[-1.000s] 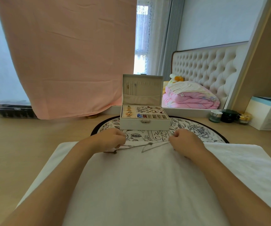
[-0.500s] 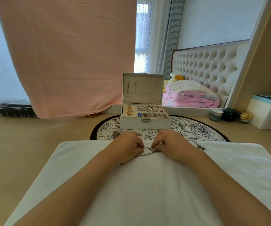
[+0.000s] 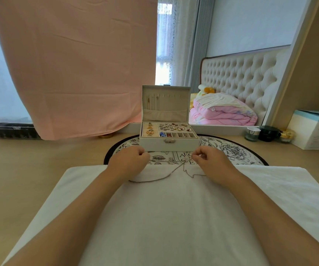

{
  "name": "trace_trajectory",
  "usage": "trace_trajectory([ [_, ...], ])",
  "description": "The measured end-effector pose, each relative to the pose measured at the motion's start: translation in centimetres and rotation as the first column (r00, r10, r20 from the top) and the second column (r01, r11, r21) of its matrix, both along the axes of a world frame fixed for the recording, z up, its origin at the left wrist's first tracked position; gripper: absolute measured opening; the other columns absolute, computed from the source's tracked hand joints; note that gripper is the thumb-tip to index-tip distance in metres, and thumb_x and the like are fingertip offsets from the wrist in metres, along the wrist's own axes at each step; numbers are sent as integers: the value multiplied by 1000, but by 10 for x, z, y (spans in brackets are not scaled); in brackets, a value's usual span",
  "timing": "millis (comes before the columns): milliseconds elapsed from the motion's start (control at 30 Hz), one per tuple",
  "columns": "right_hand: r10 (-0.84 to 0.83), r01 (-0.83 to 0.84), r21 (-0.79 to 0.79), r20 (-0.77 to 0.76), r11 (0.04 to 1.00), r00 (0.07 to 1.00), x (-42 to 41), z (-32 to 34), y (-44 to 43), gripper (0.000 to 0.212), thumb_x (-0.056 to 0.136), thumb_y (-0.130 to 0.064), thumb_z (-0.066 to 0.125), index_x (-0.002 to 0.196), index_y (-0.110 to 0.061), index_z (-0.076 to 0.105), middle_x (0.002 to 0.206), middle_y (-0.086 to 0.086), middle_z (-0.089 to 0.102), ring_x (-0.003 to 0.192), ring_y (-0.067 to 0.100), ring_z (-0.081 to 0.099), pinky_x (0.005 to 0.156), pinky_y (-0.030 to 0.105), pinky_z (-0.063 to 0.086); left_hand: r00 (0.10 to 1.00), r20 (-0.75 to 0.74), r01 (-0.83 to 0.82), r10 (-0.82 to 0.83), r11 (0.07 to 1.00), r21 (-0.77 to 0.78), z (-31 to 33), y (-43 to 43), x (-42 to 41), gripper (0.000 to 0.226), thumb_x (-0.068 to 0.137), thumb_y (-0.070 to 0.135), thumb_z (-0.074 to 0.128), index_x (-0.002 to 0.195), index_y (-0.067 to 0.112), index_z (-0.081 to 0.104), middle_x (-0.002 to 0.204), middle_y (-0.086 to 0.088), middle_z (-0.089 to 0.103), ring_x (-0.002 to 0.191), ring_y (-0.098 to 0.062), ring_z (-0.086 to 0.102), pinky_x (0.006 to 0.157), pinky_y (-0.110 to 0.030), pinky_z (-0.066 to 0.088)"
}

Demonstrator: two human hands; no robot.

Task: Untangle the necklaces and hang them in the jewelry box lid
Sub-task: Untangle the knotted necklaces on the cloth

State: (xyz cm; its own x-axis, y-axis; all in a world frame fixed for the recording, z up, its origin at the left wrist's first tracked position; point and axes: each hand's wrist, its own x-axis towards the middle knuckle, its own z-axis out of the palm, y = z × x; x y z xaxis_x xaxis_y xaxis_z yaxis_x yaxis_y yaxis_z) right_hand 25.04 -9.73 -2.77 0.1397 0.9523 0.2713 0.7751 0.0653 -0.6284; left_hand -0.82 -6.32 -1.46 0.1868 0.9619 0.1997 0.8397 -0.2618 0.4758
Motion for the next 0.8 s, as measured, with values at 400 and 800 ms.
trace_trajectory([
  [400,-62,111,-80,459,991,886,-2,4,-5,21,97,-41,54,110,-38,70,115,-10,63,117,19,52,97,36,40,937,-302,247,-179,947,206,-12,-9,21,29,92,45,60,117,32,67,117,8,58,114,-15,48,94,-32,42],
  [800,79,-25,-136,411,990,908,-8,4,-10,15,90,-44,67,82,-31,70,95,-17,64,90,9,61,81,30,51,964,96,252,-246,966,-58,-15,-1,26,17,108,20,35,104,17,51,94,0,65,85,-16,61,75,-32,50],
])
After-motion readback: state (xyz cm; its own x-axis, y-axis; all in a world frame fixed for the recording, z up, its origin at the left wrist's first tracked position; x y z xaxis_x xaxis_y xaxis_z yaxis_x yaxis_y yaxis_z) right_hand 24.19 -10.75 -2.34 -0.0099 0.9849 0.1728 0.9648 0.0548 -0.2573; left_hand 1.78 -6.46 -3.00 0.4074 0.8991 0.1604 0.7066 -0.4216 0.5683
